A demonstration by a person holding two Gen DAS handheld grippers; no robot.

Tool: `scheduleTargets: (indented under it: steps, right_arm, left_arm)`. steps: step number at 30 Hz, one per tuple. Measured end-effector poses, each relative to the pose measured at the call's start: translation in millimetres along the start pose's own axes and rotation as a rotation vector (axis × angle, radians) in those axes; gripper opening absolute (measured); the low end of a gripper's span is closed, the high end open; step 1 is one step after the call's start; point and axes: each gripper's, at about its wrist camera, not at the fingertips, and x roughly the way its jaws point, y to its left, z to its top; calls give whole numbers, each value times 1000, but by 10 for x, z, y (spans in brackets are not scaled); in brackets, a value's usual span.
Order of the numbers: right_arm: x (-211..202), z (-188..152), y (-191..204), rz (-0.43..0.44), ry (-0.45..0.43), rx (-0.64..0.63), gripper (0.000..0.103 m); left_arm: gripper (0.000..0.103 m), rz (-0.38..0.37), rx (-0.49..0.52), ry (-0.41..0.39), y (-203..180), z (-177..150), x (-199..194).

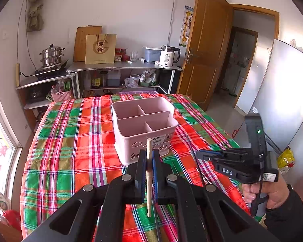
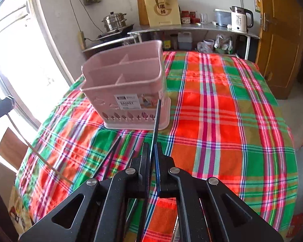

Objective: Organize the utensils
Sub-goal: 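Lift both held chopsticks and carry them over the pink basket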

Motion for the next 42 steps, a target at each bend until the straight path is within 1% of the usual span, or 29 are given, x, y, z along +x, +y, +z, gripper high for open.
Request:
scheduleTargets:
  steps: [4, 7, 8, 10, 11, 12, 13, 15, 18, 22, 25, 26, 28, 29, 31, 33, 42]
  right_arm:
    - [-328, 117, 86, 22, -83, -17, 1]
    - [-437, 179, 145, 18, -105, -47, 0]
    - [-419, 180, 156, 17, -95, -59, 0]
    - [-272, 148, 162, 14, -48, -84, 0]
    - [-154, 116, 150, 10, -17, -87, 4]
    - [-14, 76, 130, -3, 17, -84, 11]
    - [123, 22, 96, -12, 48, -77, 14]
    - [399, -71, 33, -17, 115, -54, 15]
    - [670, -186, -37, -28, 176, -35, 15]
    - [890, -195, -83, -52, 224, -18, 15]
    - [929, -160, -52, -61, 230, -36, 15]
    - [936, -154, -39, -69, 233, -44, 14]
    - [953, -145, -15, -78, 236, -52, 8]
    - [948, -136, -27, -73, 239, -46, 8]
    - [897, -130, -32, -63, 228, -41, 7]
    - [774, -87, -38, -51, 193, -40, 6]
    - [-167, 249, 2, 11, -46, -19, 5]
  left_arm:
    - [5, -2, 6, -9, -31, 45, -51]
    - [5, 1, 8, -16, -51, 74, -74]
    - [5, 0, 7, -17, -53, 80, -76]
    - [5, 0, 5, -17, -53, 81, -72]
    - [5, 0, 3, -15, -49, 84, -65]
    - [5, 0, 1, -13, -44, 81, -59]
    - [5, 0, -1, -11, -36, 76, -55]
    - [5, 1, -2, -7, -18, 58, -51]
    - [5, 5, -7, 1, 20, 53, -21]
    - [5, 3, -15, 10, 65, 48, 30]
    - [5, 2, -18, 17, 85, 39, 75]
    - [5, 2, -20, 20, 93, 36, 88]
    - [5, 1, -26, 23, 108, 31, 111]
    - [5, 0, -29, 24, 116, 30, 116]
    - [5, -2, -30, 24, 122, 23, 112]
    - [5, -1, -26, 20, 117, 26, 102]
    - [5, -5, -11, 0, 26, 70, -4]
